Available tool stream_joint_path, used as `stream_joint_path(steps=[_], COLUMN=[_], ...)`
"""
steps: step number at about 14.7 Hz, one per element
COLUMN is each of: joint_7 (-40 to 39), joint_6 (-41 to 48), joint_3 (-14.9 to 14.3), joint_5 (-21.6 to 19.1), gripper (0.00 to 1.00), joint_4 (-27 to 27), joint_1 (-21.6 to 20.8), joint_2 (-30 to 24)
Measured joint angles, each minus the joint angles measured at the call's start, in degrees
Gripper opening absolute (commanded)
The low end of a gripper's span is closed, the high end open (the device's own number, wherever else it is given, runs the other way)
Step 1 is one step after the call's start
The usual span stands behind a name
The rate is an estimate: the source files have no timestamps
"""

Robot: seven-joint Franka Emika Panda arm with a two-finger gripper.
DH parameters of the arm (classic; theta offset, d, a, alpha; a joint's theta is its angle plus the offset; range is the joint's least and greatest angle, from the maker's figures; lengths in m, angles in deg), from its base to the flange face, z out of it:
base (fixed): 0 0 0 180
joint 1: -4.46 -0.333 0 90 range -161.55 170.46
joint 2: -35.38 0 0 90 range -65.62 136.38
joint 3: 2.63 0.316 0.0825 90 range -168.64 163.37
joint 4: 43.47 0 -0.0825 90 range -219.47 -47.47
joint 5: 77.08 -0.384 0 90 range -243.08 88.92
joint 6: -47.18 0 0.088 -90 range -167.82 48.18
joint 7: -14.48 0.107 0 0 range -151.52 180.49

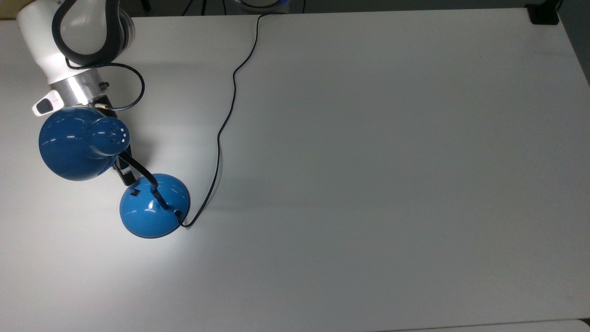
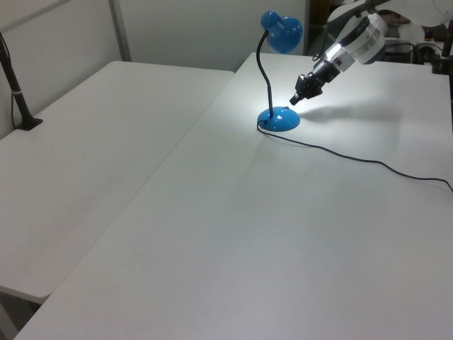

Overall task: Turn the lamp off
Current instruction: 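Press the switch on the lamp base with the gripper fingertips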

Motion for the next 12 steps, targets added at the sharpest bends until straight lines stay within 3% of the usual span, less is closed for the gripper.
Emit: stream_joint_path(steps=[12], joint_7=[0.0], joint_6=[-0.06], joint_3=[1.2], joint_5=[-1.3], gripper=[0.0], joint_4=[2.55], joint_1=[-0.12], joint_2=[2.29])
